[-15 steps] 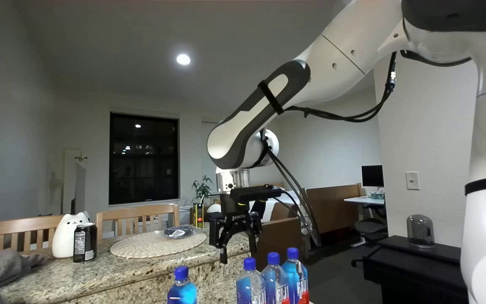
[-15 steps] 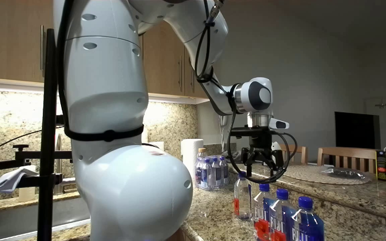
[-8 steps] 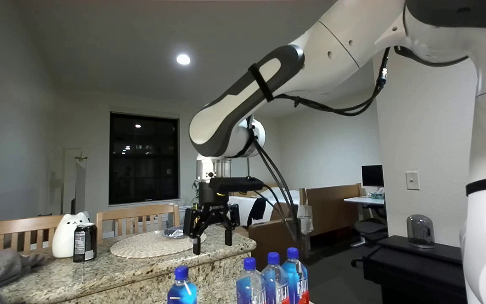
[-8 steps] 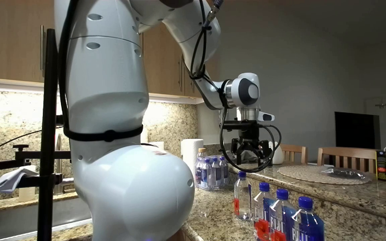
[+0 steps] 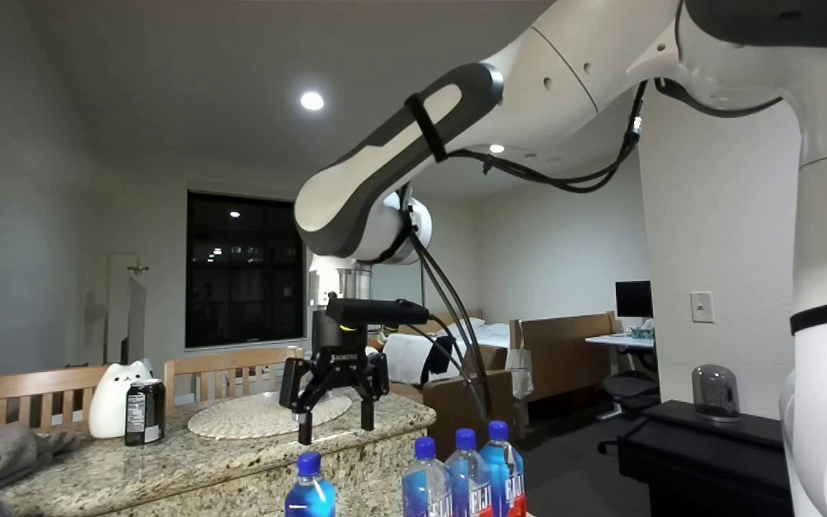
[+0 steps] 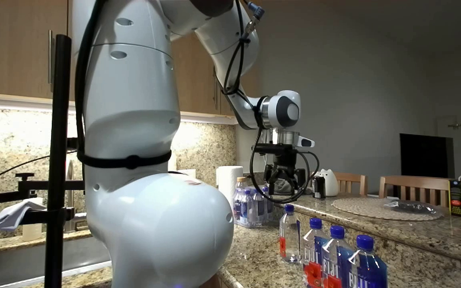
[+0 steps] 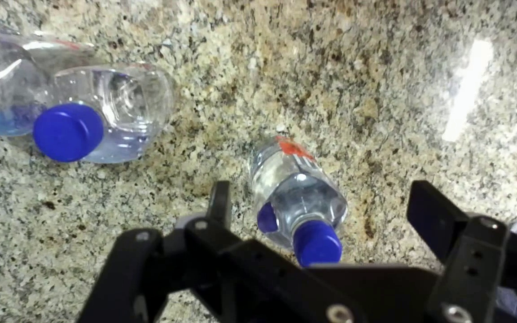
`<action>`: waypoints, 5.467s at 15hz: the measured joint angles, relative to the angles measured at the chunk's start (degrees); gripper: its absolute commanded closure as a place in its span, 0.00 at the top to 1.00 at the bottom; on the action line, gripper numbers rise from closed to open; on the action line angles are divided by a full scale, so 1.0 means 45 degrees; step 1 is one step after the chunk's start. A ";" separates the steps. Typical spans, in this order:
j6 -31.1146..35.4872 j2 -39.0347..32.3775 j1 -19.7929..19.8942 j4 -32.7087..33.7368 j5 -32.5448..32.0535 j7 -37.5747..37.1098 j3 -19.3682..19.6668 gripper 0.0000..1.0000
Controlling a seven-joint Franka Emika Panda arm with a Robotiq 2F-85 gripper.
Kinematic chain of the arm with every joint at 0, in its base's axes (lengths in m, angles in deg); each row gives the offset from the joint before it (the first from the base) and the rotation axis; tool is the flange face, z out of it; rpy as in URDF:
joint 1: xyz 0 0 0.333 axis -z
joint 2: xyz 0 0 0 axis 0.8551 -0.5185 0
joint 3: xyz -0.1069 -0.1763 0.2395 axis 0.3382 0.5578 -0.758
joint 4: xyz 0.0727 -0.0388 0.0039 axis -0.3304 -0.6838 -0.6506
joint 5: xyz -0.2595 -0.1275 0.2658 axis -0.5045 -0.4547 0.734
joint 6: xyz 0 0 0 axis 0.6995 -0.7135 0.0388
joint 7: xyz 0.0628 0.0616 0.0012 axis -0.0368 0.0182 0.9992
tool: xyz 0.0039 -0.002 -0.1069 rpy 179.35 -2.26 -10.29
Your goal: Move the water bottles forward
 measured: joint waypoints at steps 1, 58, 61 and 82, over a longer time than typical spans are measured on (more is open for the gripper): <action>-0.0665 -0.0057 -0.0002 0.0234 0.0017 0.0205 0.0014 1.00; 0.0943 -0.1101 -0.0690 0.0391 -0.3313 -0.7794 -0.0725 0.15; -0.0114 -0.0552 -0.0724 0.0601 -0.3811 -0.6672 -0.0756 0.15; 0.0678 -0.1161 -0.0450 0.0308 -0.3456 -0.5890 -0.0320 0.14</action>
